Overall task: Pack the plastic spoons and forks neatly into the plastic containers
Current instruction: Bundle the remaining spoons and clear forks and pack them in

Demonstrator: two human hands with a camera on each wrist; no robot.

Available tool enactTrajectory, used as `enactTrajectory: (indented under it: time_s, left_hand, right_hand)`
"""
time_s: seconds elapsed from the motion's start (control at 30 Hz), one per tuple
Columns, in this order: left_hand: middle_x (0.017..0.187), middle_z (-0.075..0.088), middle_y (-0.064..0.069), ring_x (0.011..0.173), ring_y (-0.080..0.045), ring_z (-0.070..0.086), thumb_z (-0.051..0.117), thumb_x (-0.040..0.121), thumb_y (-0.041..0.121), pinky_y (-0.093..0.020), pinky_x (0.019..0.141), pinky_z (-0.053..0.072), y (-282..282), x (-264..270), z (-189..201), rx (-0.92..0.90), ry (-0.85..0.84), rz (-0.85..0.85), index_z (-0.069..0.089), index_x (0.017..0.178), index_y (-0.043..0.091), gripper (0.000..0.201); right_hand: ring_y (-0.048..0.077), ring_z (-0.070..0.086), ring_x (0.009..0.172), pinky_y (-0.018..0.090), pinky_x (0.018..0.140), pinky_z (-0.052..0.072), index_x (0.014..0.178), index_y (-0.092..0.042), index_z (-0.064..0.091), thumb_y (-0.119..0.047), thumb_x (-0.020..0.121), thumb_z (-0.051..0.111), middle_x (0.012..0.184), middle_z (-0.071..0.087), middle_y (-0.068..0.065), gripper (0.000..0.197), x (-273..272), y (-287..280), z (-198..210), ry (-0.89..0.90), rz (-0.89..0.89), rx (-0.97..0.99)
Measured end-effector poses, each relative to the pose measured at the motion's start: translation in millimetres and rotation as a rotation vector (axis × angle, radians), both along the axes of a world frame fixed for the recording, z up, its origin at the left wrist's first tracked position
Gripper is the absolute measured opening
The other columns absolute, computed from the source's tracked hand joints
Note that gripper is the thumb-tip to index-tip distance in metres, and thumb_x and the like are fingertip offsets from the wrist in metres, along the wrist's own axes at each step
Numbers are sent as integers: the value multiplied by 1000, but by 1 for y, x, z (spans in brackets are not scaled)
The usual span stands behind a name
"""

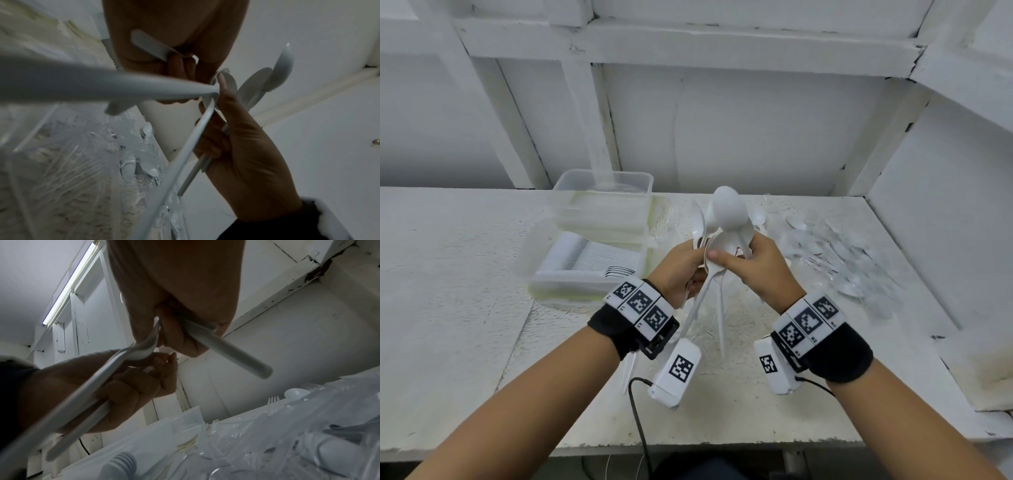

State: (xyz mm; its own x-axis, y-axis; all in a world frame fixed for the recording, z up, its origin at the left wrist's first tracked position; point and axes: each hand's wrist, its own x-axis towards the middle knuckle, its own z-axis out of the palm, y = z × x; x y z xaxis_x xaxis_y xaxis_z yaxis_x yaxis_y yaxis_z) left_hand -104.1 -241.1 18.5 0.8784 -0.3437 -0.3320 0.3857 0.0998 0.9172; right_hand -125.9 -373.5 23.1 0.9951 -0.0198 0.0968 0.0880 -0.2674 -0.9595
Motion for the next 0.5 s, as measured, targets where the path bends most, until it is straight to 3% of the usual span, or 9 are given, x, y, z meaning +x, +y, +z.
enactTrajectory:
  time_s: [0.03,0.13,0.23,0.3,0.43,0.5]
  left_hand:
    - [42,39,8,34,-5,24,49,91,7,-18,39,15,1,0,-1,22,-8,3,47,70,17,23]
    - [47,40,5,37,-6,25,53,90,9,-18,38,15,4,-2,-1,60,-36,0,49,71,17,21]
    - [46,40,4,37,-6,26,57,89,12,-18,37,16,4,-5,-2,140,-78,-17,51,69,17,21]
    - [51,38,2,37,-6,25,56,91,18,-17,37,16,4,-6,-3,177,-99,-36,49,71,17,22]
    - [65,42,4,43,-6,28,42,95,48,-17,39,22,5,-7,-2,258,-115,-51,51,94,15,34]
    - [67,43,5,48,-8,31,36,96,48,-19,44,25,8,-8,-2,326,-152,-59,52,100,16,36]
  right_hand:
    - [9,66,86,27,77,52,99,-18,64,-19,79,74,89,69,-6,23,-1,0,-1,8,-3,-17]
    - [-2,62,76,15,66,46,103,-19,64,-20,81,72,87,67,-9,24,-4,0,-4,25,31,-73]
    - [8,63,90,23,76,49,105,-16,64,-18,81,71,95,69,-3,26,-7,-2,-6,28,60,-146]
    - [10,63,91,23,77,48,105,-17,64,-18,81,70,95,68,-4,25,-9,-4,-4,34,83,-174]
    - [-2,58,81,13,67,41,100,-20,62,-20,82,69,85,64,-14,19,-9,-14,7,4,53,-199]
    - [-6,55,69,10,59,37,94,-19,61,-19,83,68,76,60,-15,13,-8,-21,11,-1,-1,-189]
